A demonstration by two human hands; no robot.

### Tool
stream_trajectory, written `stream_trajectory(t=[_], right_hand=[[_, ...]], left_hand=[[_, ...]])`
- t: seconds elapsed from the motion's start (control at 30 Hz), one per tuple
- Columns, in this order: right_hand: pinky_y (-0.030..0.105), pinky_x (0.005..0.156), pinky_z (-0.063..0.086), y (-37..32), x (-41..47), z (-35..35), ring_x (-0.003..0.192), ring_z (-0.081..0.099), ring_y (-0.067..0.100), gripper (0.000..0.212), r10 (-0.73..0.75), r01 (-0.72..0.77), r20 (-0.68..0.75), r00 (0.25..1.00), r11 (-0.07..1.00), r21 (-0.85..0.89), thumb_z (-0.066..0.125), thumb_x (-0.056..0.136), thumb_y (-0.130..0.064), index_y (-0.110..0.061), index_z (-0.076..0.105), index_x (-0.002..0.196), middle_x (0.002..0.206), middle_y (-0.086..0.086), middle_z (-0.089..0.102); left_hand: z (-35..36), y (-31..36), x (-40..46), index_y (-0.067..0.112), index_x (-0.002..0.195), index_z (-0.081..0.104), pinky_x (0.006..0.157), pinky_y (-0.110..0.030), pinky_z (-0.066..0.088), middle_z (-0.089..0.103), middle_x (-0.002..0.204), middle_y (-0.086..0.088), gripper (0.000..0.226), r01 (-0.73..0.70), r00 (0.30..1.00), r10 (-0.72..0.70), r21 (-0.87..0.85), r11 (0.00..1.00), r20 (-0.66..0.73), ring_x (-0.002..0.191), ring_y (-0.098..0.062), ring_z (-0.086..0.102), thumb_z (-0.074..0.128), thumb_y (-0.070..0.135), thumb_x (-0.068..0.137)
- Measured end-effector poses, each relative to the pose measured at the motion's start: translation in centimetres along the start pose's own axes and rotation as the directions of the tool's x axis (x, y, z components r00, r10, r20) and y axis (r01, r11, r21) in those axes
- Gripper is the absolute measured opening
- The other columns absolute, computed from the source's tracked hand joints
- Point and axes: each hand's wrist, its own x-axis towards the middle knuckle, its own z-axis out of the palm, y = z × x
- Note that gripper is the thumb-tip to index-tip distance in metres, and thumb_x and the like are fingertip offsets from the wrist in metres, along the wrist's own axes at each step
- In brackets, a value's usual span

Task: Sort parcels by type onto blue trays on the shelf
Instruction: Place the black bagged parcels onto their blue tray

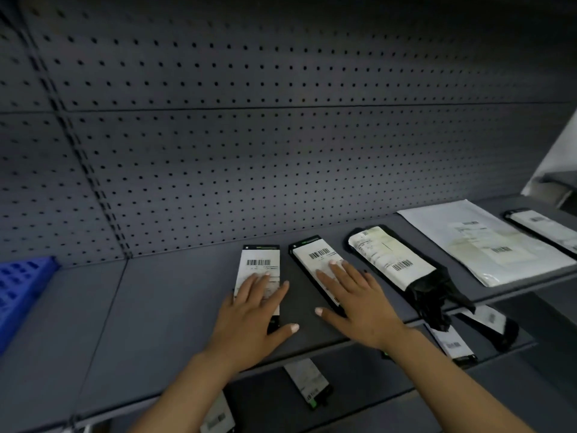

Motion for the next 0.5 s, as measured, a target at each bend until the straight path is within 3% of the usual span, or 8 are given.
stream_trajectory(t=[0.07, 0.2, 0.3, 0.37, 0.5], right_hand=[[0.041, 0.114, 0.008, 0.1, 0.3, 0.1, 0.145, -0.010, 0.015, 0.083, -0.004, 0.004, 0.011, 1.000, 1.000, 0.002, -0.005, 0.075, -0.077, -0.039, 0.000, 0.149, 0.158, -0.006, -0.007], [0.040, 0.112, 0.015, 0.4, 0.3, 0.0, 0.144, -0.014, 0.015, 0.079, -0.024, 0.024, 0.052, 0.998, 1.000, 0.001, -0.004, 0.072, -0.061, -0.038, -0.006, 0.148, 0.158, -0.006, -0.012], [0.041, 0.111, 0.014, 0.5, 0.5, 0.0, 0.144, -0.012, 0.016, 0.082, -0.028, 0.028, 0.065, 0.997, 1.000, -0.001, -0.006, 0.070, -0.058, -0.037, -0.005, 0.149, 0.159, -0.003, -0.010], [0.041, 0.111, 0.012, 0.5, 0.5, -0.3, 0.145, -0.011, 0.016, 0.077, -0.031, 0.030, 0.072, 0.997, 1.000, 0.007, -0.002, 0.076, -0.056, -0.035, -0.003, 0.149, 0.159, -0.003, -0.008], [0.046, 0.110, 0.016, 0.3, -0.7, -1.2, 0.145, 0.000, 0.018, 0.072, -0.019, 0.020, -0.009, 1.000, 0.997, 0.073, 0.007, 0.081, -0.053, -0.032, 0.011, 0.150, 0.159, -0.002, 0.006]], left_hand=[[-0.5, 0.2, 0.0, 0.044, 0.146, -0.010, 0.114, -0.038, 0.009, -0.012, 0.158, 0.006, 0.087, 0.009, 0.999, -0.011, 0.026, 1.000, 0.046, 0.143, -0.015, -0.016, -0.008, 0.081, 0.068], [-0.5, 0.2, 0.0, 0.044, 0.147, -0.002, 0.115, -0.038, 0.012, -0.004, 0.159, 0.005, 0.092, 0.017, 1.000, -0.017, 0.021, 1.000, 0.026, 0.144, -0.016, -0.011, -0.016, 0.083, 0.066], [-0.7, 0.4, 0.0, 0.040, 0.148, 0.020, 0.110, -0.047, 0.029, 0.017, 0.157, 0.002, 0.073, 0.046, 0.999, -0.047, 0.050, 0.998, 0.026, 0.144, -0.022, 0.013, 0.013, 0.074, 0.084], [-1.3, 0.8, -0.4, 0.033, 0.139, 0.044, 0.090, -0.049, 0.050, 0.046, 0.143, -0.003, 0.060, 0.040, 0.999, -0.040, 0.060, 0.997, -0.007, 0.132, -0.025, 0.040, 0.035, 0.059, 0.086], [-2.7, 1.8, -1.9, 0.026, 0.127, 0.058, 0.081, -0.044, 0.055, 0.059, 0.128, -0.001, 0.053, 0.030, 0.982, -0.024, 0.029, 0.999, -0.189, 0.120, -0.018, 0.044, 0.043, 0.048, 0.082]])
